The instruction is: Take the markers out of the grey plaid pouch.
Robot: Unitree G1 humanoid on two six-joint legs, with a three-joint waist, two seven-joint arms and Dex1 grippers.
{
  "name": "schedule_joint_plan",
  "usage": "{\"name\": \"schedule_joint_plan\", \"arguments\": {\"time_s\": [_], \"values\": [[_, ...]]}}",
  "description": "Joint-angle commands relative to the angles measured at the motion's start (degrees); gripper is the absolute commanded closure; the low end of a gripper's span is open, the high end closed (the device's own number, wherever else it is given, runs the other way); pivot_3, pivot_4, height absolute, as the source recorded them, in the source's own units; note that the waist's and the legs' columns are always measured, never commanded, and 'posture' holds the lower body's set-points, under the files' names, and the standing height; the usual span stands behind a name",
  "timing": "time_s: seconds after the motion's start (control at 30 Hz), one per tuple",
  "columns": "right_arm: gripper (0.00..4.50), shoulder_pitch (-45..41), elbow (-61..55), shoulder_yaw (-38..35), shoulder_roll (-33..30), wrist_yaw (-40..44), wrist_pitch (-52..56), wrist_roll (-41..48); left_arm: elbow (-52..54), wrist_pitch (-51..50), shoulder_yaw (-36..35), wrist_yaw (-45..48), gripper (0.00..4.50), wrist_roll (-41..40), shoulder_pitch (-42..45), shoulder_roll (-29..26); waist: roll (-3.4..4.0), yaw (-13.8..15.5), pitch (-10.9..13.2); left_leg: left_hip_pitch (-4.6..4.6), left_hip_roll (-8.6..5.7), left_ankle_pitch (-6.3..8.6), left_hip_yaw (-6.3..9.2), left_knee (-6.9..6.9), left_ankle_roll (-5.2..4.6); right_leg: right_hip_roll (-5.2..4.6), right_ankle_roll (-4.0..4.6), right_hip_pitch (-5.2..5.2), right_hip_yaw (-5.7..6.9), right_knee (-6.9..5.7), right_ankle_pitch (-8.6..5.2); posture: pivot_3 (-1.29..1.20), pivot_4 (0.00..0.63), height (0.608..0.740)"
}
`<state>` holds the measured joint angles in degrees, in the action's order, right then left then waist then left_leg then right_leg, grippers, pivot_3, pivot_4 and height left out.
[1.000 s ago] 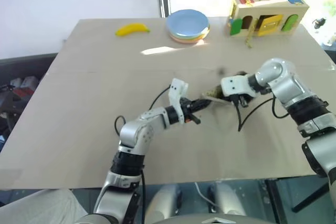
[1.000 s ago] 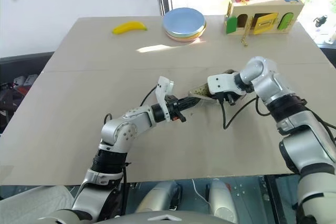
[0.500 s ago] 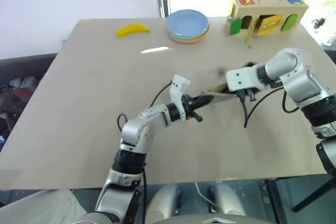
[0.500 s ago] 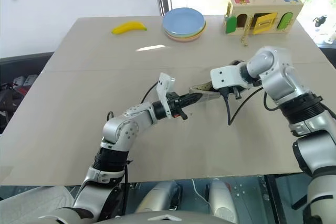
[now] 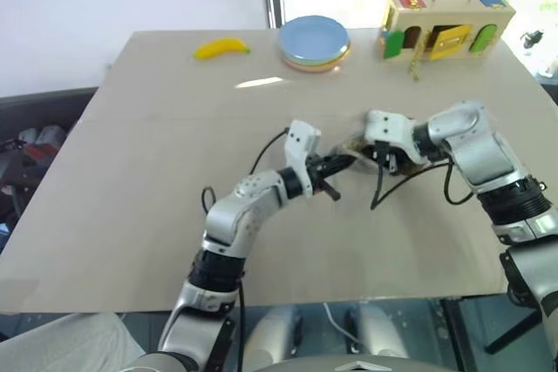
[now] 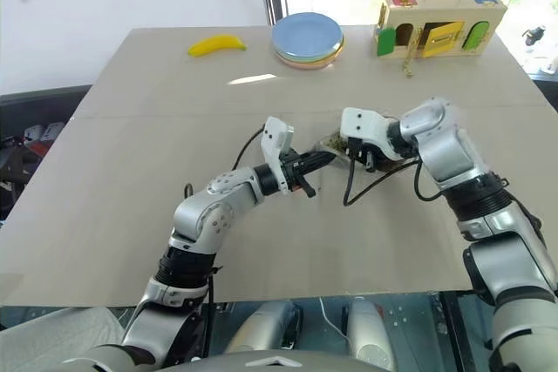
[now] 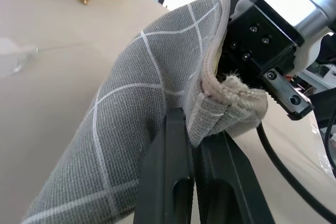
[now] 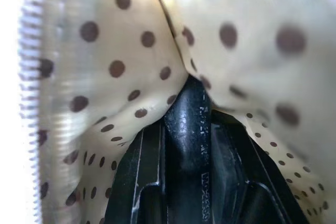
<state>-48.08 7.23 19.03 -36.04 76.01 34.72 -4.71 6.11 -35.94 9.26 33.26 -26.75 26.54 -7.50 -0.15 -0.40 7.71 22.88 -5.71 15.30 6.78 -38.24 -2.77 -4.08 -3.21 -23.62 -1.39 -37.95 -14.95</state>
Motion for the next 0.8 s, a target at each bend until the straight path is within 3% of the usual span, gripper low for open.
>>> {"name": "schedule_joint_plan", "arguments": {"time_s": [0.03, 0.17, 0.3, 0.5, 0.6, 0.8], "values": [[4.00, -1.2, -5.6, -4.7, 0.4, 1.9, 9.8, 8.0, -0.6, 2.6, 0.9, -0.3, 4.50, 2.4, -1.1, -0.2, 0.00, -0.1, 0.0, 0.00, 0.00, 0.00, 0.00, 0.01, 0.00, 0.00, 0.00, 0.00, -0.01, 0.00, 0.00, 0.00, 0.150, 0.740], [4.00, -3.6, -3.7, -11.0, 4.5, -4.1, 22.5, 13.9, -0.4, 4.6, 2.2, 0.2, 4.50, 3.7, -2.1, -0.5, 0.00, -0.5, 0.0, -0.01, 0.02, 0.00, -0.02, 0.02, 0.00, 0.01, 0.00, -0.01, -0.04, -0.02, 0.00, 0.00, 0.150, 0.740], [4.00, -3.9, -0.2, -14.3, 5.7, -11.1, 25.0, 14.4, -0.1, 5.4, 2.8, 0.7, 4.50, 4.3, -2.8, -0.5, 0.00, -0.3, 0.0, -0.01, 0.01, 0.00, -0.02, 0.02, 0.00, 0.01, 0.01, -0.02, -0.05, -0.03, 0.00, 0.00, 0.150, 0.740], [4.00, -2.8, -0.6, -14.0, 4.1, -16.0, 26.3, 16.7, 0.1, 5.4, 2.8, 1.1, 4.50, 4.9, -3.1, -0.4, 0.00, -0.2, 0.0, 0.00, -0.01, 0.00, -0.02, 0.01, 0.00, -0.01, 0.00, -0.02, -0.03, -0.03, 0.00, 0.00, 0.150, 0.740], [4.00, -2.8, -2.2, -16.6, 4.3, -18.3, 33.3, 20.4, 0.0, 5.5, 2.5, 0.9, 4.50, 5.3, -3.3, -0.4, 0.00, -0.2, 0.0, 0.00, 0.00, 0.00, -0.02, 0.01, 0.00, 0.00, 0.00, -0.02, -0.04, -0.04, 0.00, 0.00, 0.150, 0.740], [4.00, -2.7, -3.8, -17.6, 0.1, -18.4, 36.9, 25.7, -0.8, 5.9, 2.1, 0.7, 4.50, 5.9, -3.6, -0.9, 0.00, -0.1, 0.0, 0.02, -0.01, 0.01, -0.01, 0.01, -0.01, -0.01, 0.00, -0.02, -0.02, -0.02, 0.00, 0.00, 0.150, 0.740]]}}
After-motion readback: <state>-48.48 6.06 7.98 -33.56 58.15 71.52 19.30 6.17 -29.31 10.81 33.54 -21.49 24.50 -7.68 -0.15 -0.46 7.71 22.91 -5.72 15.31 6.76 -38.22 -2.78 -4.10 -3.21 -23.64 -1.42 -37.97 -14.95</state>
